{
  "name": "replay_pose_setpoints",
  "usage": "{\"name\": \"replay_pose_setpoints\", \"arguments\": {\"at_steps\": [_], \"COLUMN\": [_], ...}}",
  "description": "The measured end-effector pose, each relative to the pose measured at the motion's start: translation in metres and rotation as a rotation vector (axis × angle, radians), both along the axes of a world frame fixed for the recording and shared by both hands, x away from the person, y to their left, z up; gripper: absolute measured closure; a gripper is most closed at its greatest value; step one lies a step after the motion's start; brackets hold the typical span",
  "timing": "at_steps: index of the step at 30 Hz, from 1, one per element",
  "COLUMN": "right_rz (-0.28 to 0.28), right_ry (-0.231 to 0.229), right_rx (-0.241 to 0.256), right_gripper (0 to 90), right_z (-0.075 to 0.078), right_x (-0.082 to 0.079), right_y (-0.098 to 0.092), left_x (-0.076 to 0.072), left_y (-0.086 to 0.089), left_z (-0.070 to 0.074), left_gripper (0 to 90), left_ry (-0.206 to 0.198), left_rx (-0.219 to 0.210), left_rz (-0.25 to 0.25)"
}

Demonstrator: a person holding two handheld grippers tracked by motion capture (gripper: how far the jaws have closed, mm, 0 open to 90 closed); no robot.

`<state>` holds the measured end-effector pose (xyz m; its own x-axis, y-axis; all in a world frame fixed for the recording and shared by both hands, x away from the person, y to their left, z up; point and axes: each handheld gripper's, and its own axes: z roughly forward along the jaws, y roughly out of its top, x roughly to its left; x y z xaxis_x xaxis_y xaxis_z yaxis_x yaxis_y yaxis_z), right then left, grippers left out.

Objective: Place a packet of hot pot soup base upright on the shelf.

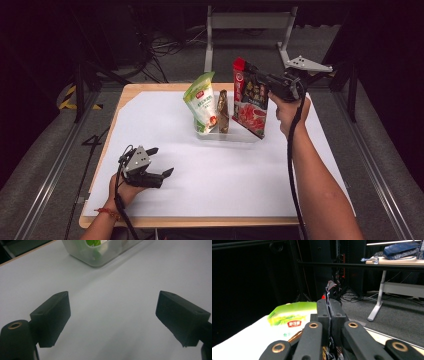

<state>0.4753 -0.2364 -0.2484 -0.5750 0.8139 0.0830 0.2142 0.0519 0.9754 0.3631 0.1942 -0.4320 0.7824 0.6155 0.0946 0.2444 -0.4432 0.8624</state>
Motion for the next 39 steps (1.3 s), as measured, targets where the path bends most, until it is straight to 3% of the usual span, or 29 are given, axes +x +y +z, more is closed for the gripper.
{"name": "replay_pose_setpoints", "arguments": {"at_steps": [4, 18, 39], "right_rz": [-0.033, -0.052, -0.019], "right_ry": [-0.003, 0.003, 0.001], "right_rx": [0.007, 0.009, 0.008], "right_gripper": [88.5, 88.4, 88.0], "right_z": [-0.003, -0.022, -0.044], "right_x": [0.011, 0.031, 0.031], "right_y": [0.001, 0.011, 0.013], "left_x": [-0.001, -0.001, -0.001], "left_y": [0.0, 0.002, 0.002], "left_z": [0.0, 0.0, -0.001], "left_gripper": [13.4, 13.4, 13.5], "left_ry": [0.003, 0.003, 0.003], "left_rx": [-0.003, -0.01, -0.007], "left_rz": [0.001, 0.013, 0.011]}}
